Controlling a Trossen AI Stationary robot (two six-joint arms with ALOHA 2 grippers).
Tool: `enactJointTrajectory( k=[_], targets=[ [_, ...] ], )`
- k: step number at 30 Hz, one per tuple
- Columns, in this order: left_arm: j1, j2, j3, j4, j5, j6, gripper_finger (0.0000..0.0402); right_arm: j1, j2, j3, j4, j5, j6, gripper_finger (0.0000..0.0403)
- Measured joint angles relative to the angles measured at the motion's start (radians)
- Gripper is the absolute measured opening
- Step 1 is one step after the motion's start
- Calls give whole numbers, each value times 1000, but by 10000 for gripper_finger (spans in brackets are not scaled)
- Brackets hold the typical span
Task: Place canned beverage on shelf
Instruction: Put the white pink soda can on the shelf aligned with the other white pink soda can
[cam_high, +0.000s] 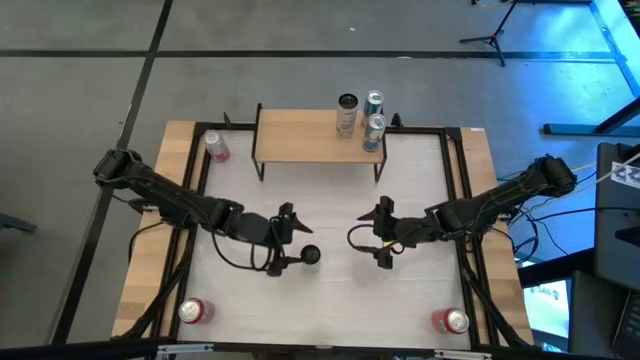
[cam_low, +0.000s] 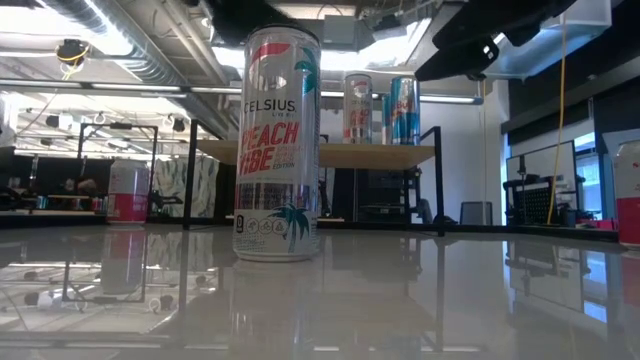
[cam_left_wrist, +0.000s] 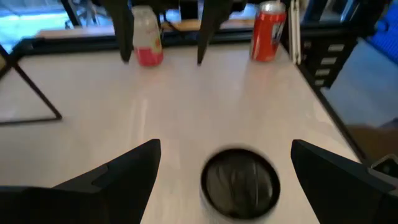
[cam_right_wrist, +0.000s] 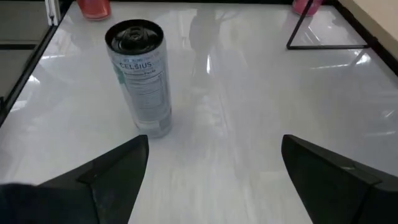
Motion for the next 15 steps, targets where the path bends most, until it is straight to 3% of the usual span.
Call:
enactJointTrajectory(
  k=[15],
  targets=[
    [-22,43,-139,247,6,-25,350,-3,41,0,24,19,0,363]
  ],
)
